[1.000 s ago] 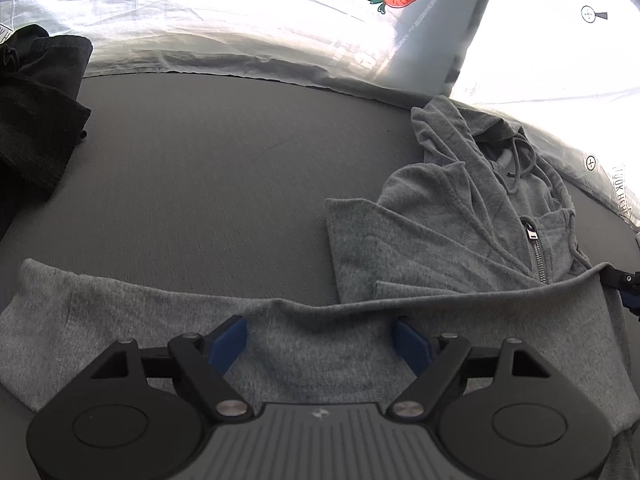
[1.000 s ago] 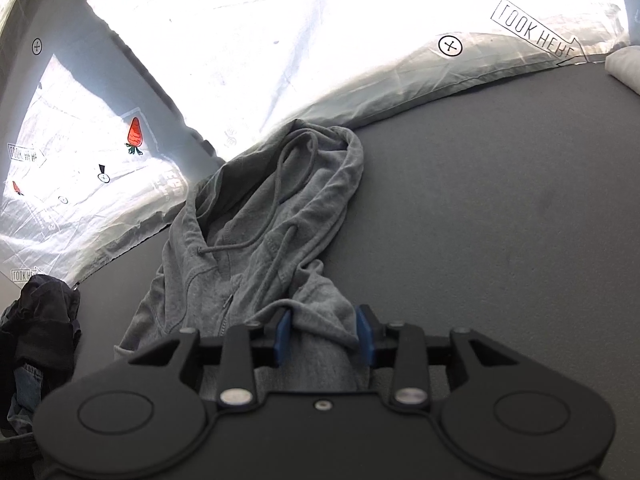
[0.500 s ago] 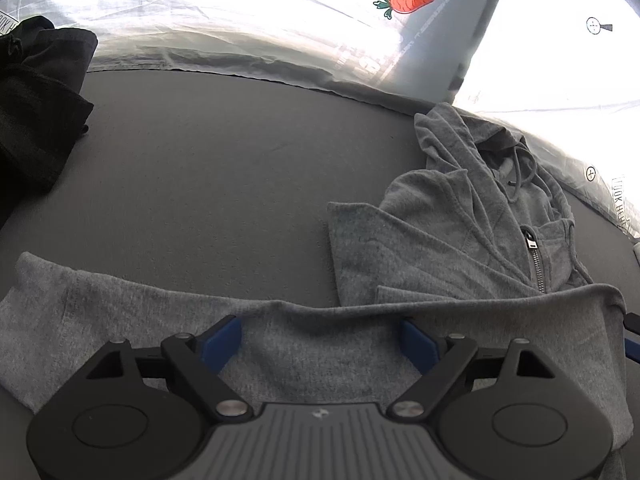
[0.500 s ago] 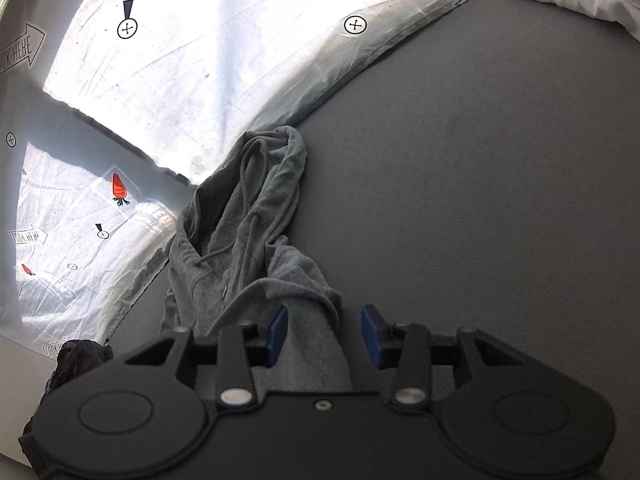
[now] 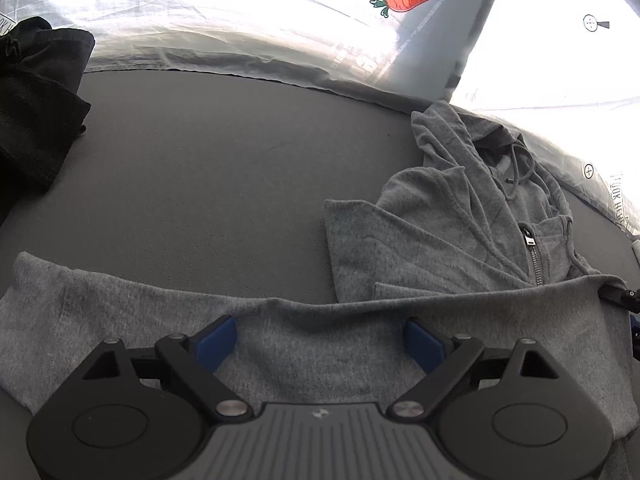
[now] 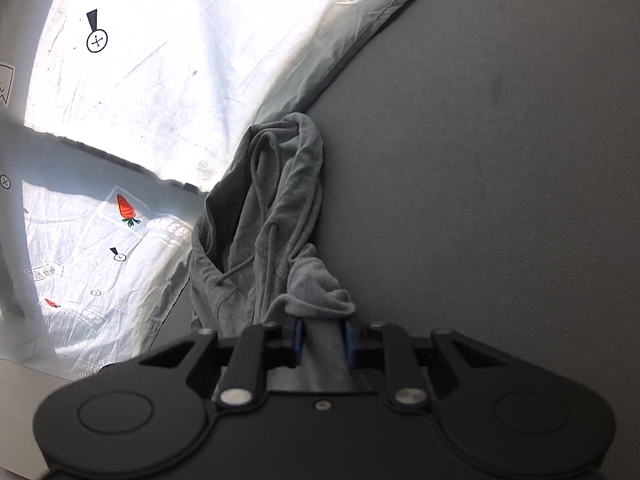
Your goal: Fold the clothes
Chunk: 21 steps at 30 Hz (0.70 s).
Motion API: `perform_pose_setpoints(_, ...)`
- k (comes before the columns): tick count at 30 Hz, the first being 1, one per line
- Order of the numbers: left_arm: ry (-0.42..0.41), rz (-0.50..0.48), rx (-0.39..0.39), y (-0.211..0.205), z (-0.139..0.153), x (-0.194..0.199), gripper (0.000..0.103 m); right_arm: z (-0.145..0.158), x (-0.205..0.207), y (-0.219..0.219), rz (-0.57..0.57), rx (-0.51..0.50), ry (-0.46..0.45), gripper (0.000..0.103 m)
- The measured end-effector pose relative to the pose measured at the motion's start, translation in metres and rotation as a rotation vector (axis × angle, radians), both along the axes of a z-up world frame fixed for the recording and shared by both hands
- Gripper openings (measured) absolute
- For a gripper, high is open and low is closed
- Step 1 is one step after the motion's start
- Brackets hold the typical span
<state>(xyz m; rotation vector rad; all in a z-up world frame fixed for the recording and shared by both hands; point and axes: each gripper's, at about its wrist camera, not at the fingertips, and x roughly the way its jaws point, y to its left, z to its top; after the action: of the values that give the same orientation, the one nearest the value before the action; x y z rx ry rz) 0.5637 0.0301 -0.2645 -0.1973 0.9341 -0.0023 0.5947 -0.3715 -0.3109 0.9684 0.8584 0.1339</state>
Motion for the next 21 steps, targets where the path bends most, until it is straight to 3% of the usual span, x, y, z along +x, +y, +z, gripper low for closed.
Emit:
perform_pose_setpoints(4,-0.003,-0.008,0.003,-0.001,-0.001,0.000,0.092,0.006,0.015,0.002,0.018,-0.016,-0.014,0.017)
perform_pose_setpoints(13,-0.006,-0.026,0.010,-0.001,-0.002,-0.001,0.095,-0.026,-0.007,-0.029,-0.185,0.296,0.051,0.017)
perform_pose_setpoints(16,-0.007,-0.032,0.007,0.000,-0.002,-0.001,0.095,-0.028,-0.007,-0.038,-0.209,0.339,0.059,0.017)
perform_pose_setpoints(18,-0.009,-0.039,0.006,0.000,-0.003,-0.002,0.096,-0.024,-0.006,-0.043,-0.216,0.327,0.045,0.017)
perform_pose_setpoints(21,-0.013,-0.040,0.002,0.001,-0.003,-0.003,0.096,-0.018,-0.016,-0.064,-0.346,0.385,-0.043,0.017)
